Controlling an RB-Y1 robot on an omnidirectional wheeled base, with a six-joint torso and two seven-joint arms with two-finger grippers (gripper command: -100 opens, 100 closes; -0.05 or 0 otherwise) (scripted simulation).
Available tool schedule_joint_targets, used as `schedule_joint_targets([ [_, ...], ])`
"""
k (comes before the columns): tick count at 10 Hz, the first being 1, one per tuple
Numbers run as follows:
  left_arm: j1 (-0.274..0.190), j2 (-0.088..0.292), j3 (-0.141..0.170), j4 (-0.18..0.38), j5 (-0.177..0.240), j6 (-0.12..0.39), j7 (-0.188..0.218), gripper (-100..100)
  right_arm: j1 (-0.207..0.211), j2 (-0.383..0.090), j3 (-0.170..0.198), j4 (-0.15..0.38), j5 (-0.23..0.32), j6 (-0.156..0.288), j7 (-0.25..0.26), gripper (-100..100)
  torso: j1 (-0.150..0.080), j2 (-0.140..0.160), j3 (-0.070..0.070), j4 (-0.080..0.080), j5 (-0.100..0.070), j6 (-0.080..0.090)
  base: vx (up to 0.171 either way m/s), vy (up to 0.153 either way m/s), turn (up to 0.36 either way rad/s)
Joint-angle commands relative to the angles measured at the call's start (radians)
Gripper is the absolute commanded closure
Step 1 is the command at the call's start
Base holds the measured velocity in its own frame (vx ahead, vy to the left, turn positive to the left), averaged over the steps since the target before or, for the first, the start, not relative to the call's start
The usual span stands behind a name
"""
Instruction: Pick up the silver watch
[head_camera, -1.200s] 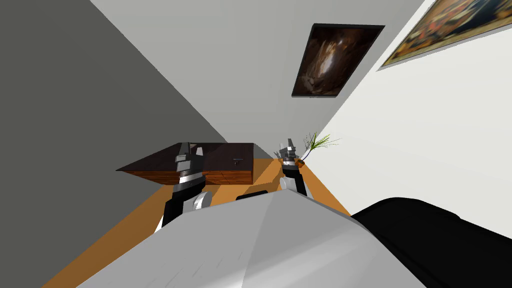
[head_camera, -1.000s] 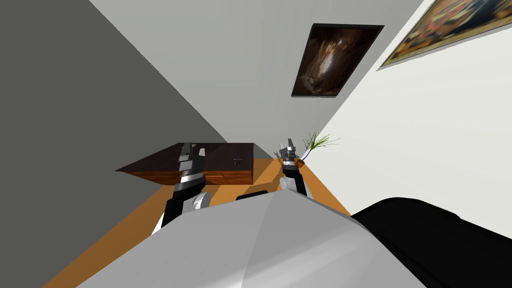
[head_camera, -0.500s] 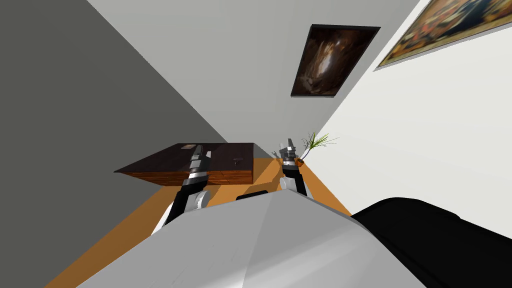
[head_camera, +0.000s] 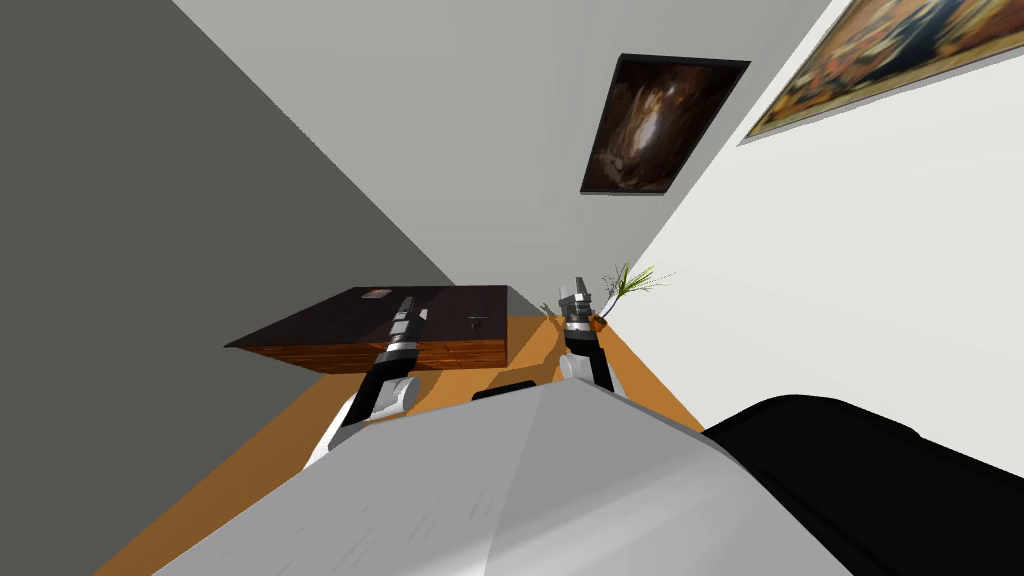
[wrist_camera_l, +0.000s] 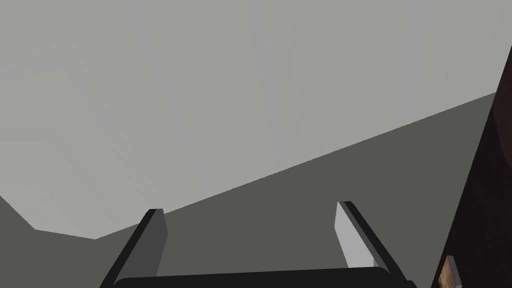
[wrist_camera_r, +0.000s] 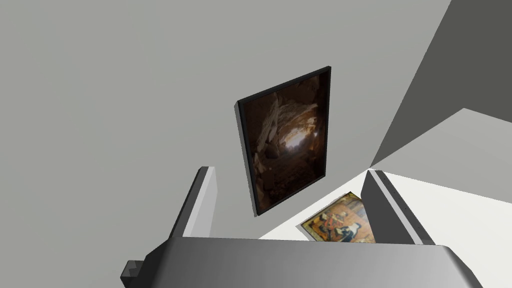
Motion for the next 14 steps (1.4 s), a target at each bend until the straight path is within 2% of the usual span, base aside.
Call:
schedule_joint_targets([
  [1,-0.012,0.002,0.002,0.032,0.005,0.011,0.009,-100,0.000,0.000,0.000,0.000,0.000,0.000,0.000,0,0.000,0.000,0.000,0.000,0.000,0.000,-0.009,0.026,-0.015],
  [3,-0.054,0.015,0.021,0.101,0.032,0.062,0.048,-100,0.000,0.000,0.000,0.000,0.000,0.000,0.000,0,0.000,0.000,0.000,0.000,0.000,0.000,-0.012,0.033,-0.033],
  [6,-0.075,0.019,0.029,0.163,0.046,0.089,0.069,-100,0.000,0.000,0.000,0.000,0.000,0.000,0.000,0,0.000,0.000,0.000,0.000,0.000,0.000,-0.008,0.032,-0.016],
  [8,-0.120,0.023,0.046,0.233,0.075,0.143,0.112,-100,0.000,0.000,0.000,0.000,0.000,0.000,0.000,0,-0.001,0.000,0.000,0.000,0.000,0.000,-0.011,0.028,-0.029],
  [9,-0.120,0.023,0.046,0.255,0.075,0.143,0.112,-100,0.000,0.000,0.000,0.000,0.000,0.000,0.000,0,0.000,0.000,0.000,0.000,0.000,0.000,-0.005,0.030,-0.017],
  [11,-0.166,0.024,0.060,0.327,0.105,0.197,0.156,-100,0.000,0.000,0.000,0.000,0.000,0.000,0.000,0,0.000,-0.001,0.000,0.000,0.000,0.000,-0.003,0.029,-0.024],
  [12,-0.166,0.024,0.060,0.350,0.105,0.197,0.156,-100,0.000,0.000,0.000,0.000,0.000,0.000,0.000,0,0.000,-0.001,-0.001,0.000,0.000,0.000,0.004,0.023,-0.014],
  [14,-0.214,0.022,0.071,0.431,0.134,0.251,0.202,-100,0.000,0.000,0.000,0.000,0.000,0.000,0.000,0,-0.001,-0.001,-0.001,0.000,0.000,0.000,0.009,0.019,-0.017],
])
